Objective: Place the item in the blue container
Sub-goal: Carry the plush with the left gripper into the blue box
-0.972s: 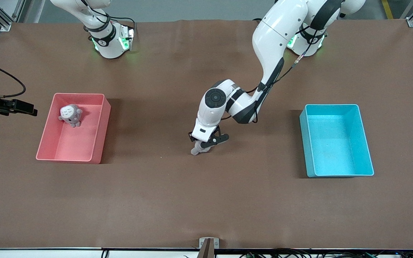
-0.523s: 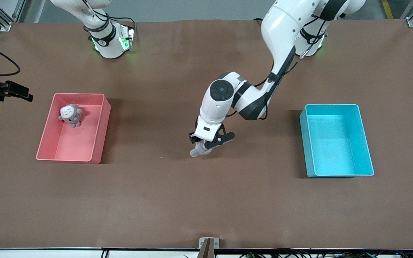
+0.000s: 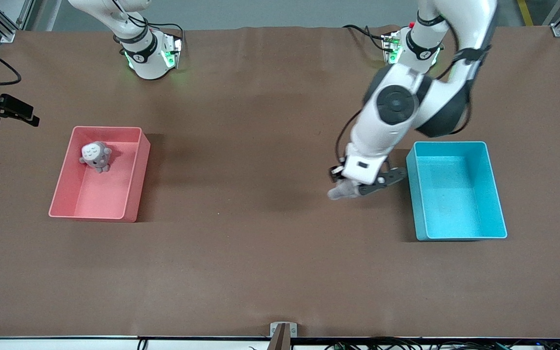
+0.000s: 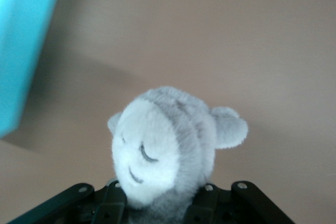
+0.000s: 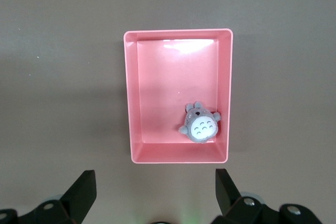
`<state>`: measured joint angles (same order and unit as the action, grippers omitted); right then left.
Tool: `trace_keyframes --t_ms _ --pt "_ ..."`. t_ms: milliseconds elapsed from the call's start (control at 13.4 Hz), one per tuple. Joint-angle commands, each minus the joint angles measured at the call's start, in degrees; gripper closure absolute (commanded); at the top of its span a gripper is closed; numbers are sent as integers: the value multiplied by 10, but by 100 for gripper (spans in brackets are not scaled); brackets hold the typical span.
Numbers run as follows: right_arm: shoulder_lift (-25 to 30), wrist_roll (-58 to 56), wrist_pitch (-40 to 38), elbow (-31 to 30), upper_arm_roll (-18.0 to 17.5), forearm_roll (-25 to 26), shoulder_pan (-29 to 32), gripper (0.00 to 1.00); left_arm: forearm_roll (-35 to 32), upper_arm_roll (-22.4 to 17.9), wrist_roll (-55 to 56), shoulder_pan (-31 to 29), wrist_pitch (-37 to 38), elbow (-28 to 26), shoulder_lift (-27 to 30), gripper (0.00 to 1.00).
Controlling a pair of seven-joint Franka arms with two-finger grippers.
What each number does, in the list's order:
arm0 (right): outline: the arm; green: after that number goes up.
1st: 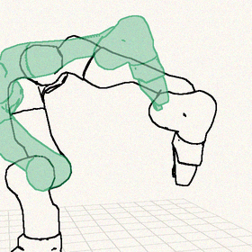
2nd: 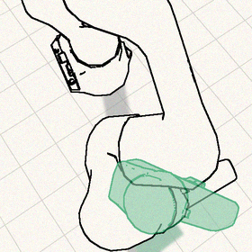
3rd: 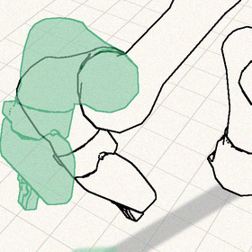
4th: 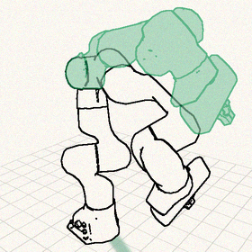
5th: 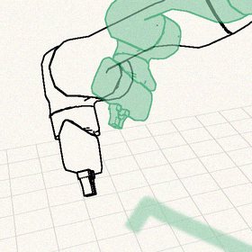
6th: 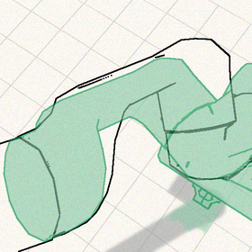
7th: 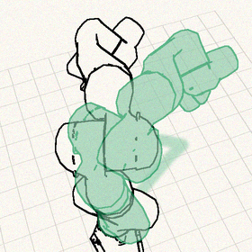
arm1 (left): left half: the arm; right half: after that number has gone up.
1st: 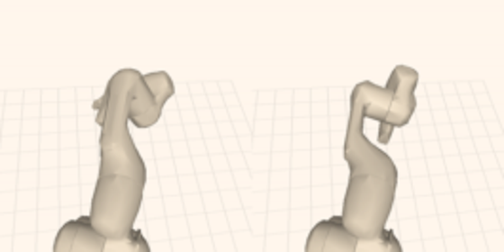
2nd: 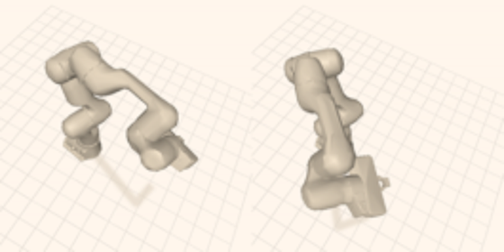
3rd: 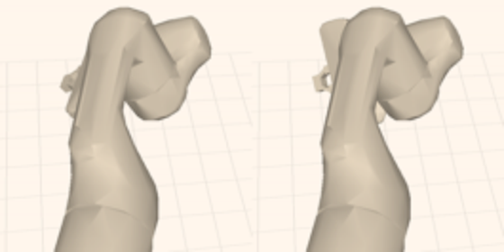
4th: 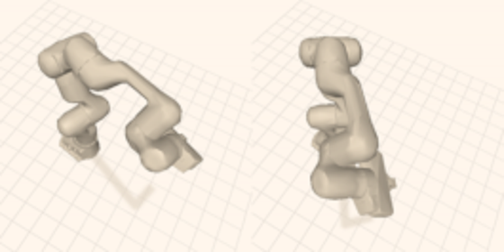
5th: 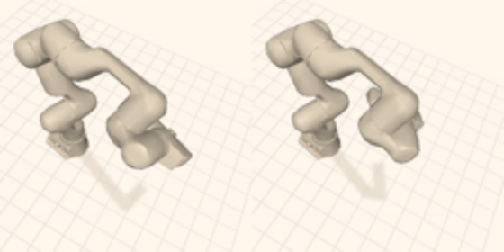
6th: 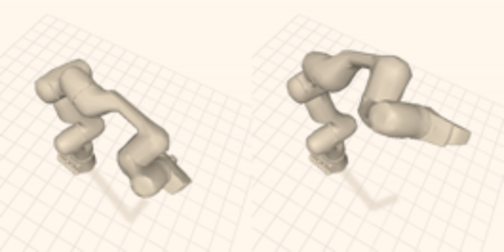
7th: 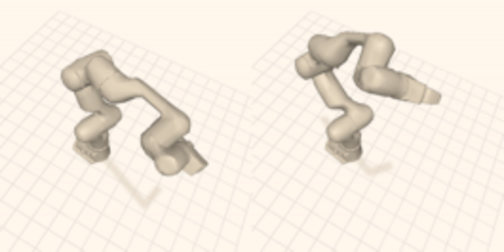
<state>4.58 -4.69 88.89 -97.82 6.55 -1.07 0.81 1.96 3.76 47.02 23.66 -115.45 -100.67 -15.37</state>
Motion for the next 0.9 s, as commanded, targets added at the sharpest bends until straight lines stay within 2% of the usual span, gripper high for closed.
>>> trace_keyframes --t_ms 0,299,523,822 --pt "24 11 12 -21 -2 2 2 0 7 5 -110 -68 3 -97 72 93" --pt "29 10 23 -20 -2 1 2 0 -16 5 -283 -171 0 -135 82 93" --pt "28 2 26 -20 -1 2 2 0 -47 5 -360 -232 -23 -151 59 92" --pt "27 -9 29 -21 -2 8 2 0 -61 5 -409 -279 -78 -175 19 91"
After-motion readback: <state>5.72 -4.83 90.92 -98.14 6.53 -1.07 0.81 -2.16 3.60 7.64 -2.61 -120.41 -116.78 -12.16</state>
